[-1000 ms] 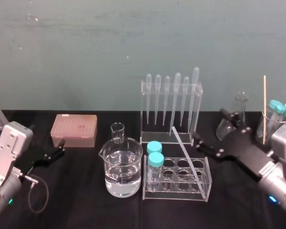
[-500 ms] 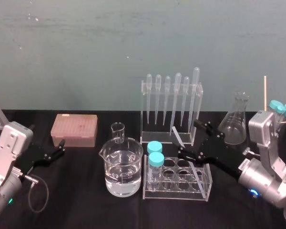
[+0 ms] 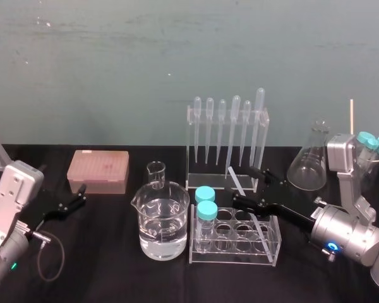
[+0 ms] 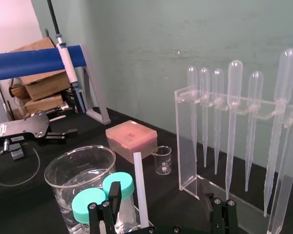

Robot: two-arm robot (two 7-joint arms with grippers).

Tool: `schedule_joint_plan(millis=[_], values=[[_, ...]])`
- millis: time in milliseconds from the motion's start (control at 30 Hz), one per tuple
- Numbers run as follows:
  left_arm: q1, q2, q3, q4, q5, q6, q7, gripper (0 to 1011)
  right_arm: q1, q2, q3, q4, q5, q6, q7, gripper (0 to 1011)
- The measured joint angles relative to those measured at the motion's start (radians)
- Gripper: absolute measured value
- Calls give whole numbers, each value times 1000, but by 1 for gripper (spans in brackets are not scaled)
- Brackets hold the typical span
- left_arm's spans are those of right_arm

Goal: Pick up the stirring rod with one hand, then place it down.

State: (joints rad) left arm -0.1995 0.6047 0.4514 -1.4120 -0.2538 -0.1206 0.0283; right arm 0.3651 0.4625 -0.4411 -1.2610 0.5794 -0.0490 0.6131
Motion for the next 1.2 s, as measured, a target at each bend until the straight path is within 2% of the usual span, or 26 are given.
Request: schedule_joint_plan(millis=[67,767,900,1067,1100,1200], values=[[0,0,0,0,0,0,0,1000,4,-3,2,8,8,14,8,1010],[0,0,0,0,0,0,0,1000,1,-1,2,1,2,5,2,1004],[0,0,0,0,0,0,0,1000,1,0,1,1,1,4,2,927],[0,0,0,0,0,0,0,1000,0,0,1,0,1,3,1,775],[0,0,0,0,0,0,0,1000,0,0,1,0,1,3,1,775],[0,0,0,0,0,0,0,1000,0,0,1,0,1,3,1,664]])
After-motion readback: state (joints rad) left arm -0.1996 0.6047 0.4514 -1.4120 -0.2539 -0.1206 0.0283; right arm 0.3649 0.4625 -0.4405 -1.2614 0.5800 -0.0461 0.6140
